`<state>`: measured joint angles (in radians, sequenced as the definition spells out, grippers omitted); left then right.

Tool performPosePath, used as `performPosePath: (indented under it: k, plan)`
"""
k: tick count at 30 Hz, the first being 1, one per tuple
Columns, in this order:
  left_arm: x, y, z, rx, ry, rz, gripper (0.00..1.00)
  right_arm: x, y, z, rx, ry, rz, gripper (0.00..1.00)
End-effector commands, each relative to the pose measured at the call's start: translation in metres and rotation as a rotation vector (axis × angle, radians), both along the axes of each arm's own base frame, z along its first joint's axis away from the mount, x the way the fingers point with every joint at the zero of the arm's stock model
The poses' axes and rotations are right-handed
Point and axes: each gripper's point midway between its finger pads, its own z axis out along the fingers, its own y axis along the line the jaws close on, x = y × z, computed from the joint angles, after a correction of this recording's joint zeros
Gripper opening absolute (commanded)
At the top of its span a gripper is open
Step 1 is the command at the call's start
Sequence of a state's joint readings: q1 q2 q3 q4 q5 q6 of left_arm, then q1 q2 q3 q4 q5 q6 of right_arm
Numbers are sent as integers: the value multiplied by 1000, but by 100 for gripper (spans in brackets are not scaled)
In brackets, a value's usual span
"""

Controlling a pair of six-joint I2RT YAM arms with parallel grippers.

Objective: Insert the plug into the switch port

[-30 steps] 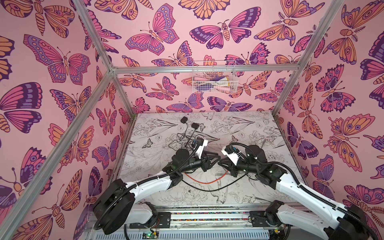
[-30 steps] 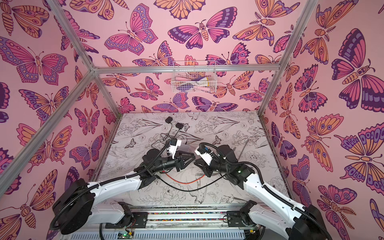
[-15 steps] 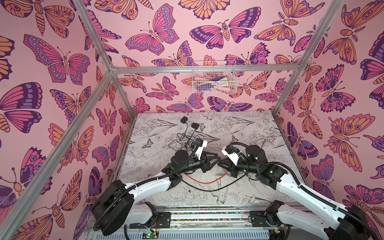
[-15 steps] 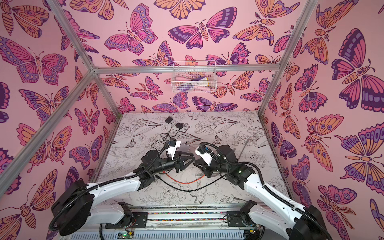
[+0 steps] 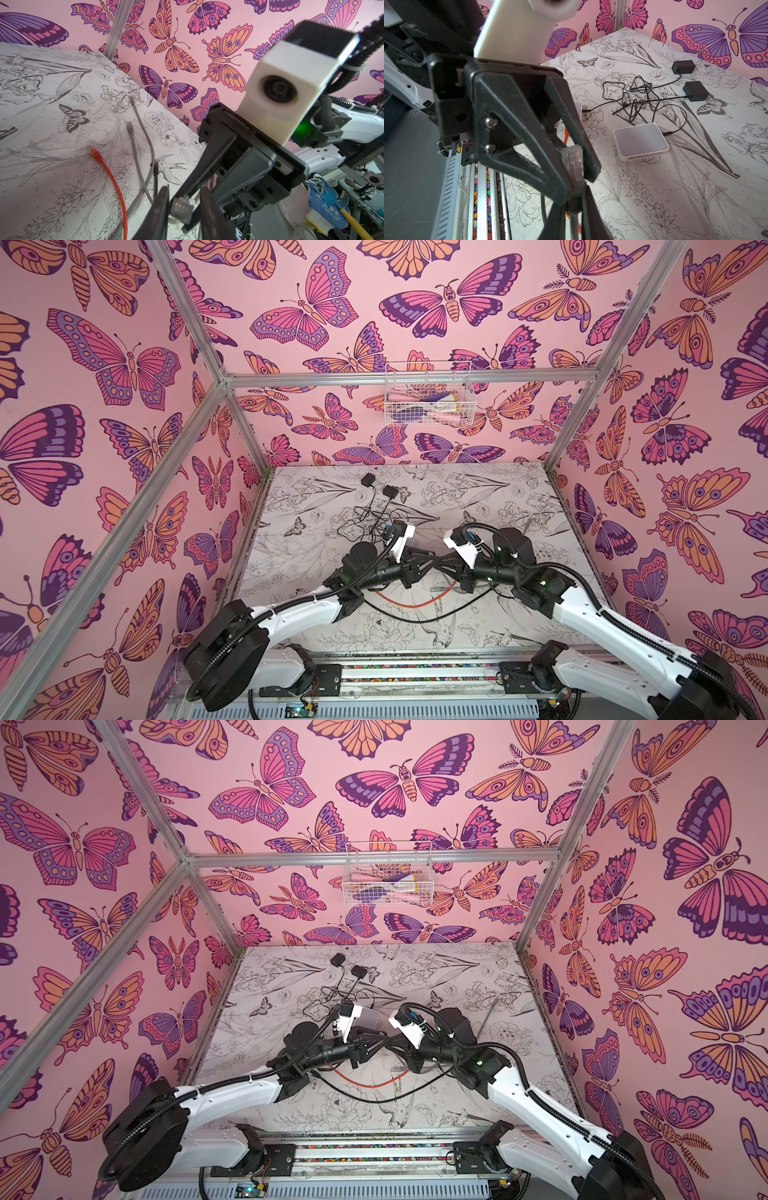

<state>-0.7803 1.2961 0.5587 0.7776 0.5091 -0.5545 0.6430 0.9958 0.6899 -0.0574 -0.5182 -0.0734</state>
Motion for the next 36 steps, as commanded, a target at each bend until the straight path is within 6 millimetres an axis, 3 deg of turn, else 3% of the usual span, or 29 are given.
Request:
performPosePath:
  k: [1, 10, 12, 14, 16, 17, 23, 28, 36]
  plan:
    - [-8, 0, 3, -10, -27, -32, 22, -1, 7, 19, 43, -25, 30, 0]
    - [-10, 1, -1, -5, -31, -37, 6, -3, 7, 18, 42, -16, 41, 0]
    - [-14, 5, 12, -29, -61, -32, 3, -5, 7, 17, 43, -13, 46, 0]
    - [-15, 7, 13, -35, -70, -32, 9, -6, 7, 18, 44, -9, 54, 0]
    - [-17, 8, 16, -43, -79, -34, 32, -8, 8, 18, 46, -5, 64, 0]
    - [-19, 9, 18, -51, -86, -40, 36, -8, 9, 18, 46, -3, 66, 0]
    - [-32, 16, 32, -108, -132, -68, 42, -11, 10, 21, 60, -1, 86, 0]
    - [-32, 17, 29, -101, -132, -71, 42, -14, 12, 24, 72, 4, 107, 0]
    - [-30, 17, 30, -111, -132, -75, 22, -19, 14, 24, 73, 21, 133, 0]
